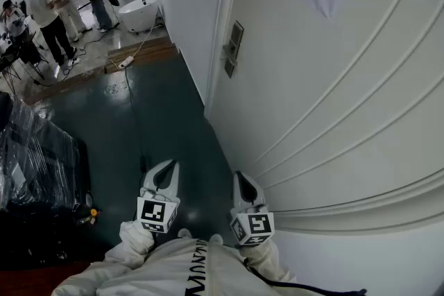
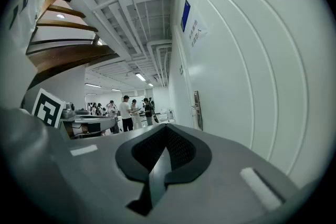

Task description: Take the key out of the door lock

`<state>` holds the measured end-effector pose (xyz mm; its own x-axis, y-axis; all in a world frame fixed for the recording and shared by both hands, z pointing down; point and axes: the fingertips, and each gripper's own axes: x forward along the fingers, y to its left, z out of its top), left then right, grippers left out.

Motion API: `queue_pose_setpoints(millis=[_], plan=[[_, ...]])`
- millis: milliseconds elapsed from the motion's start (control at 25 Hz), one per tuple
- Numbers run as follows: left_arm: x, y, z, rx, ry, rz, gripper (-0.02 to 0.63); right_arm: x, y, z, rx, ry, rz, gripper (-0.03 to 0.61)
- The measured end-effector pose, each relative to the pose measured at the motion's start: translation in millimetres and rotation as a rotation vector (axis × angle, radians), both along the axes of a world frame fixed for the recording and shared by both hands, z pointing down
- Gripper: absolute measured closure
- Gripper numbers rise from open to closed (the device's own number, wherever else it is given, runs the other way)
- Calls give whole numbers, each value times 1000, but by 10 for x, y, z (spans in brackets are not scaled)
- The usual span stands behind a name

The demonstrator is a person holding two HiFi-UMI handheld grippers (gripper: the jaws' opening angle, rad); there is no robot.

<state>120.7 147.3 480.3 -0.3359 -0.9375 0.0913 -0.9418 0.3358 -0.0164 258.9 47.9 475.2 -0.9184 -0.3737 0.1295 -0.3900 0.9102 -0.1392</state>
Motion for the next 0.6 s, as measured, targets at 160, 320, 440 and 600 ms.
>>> queue_pose_setpoints(millis=[160, 320, 440, 600], plan=[[-19, -16, -4, -4, 0, -1, 614, 6, -17, 19, -6, 1, 6, 578], [-9, -23, -11, -5, 1, 3, 614, 6, -18, 29, -7, 7, 8, 578], [-15, -10, 18, -11, 1, -1, 614, -7, -6, 42, -12, 9, 2, 578], [-32, -9, 42, -13, 3, 8, 614, -34, -4, 61, -24, 7, 5, 578]])
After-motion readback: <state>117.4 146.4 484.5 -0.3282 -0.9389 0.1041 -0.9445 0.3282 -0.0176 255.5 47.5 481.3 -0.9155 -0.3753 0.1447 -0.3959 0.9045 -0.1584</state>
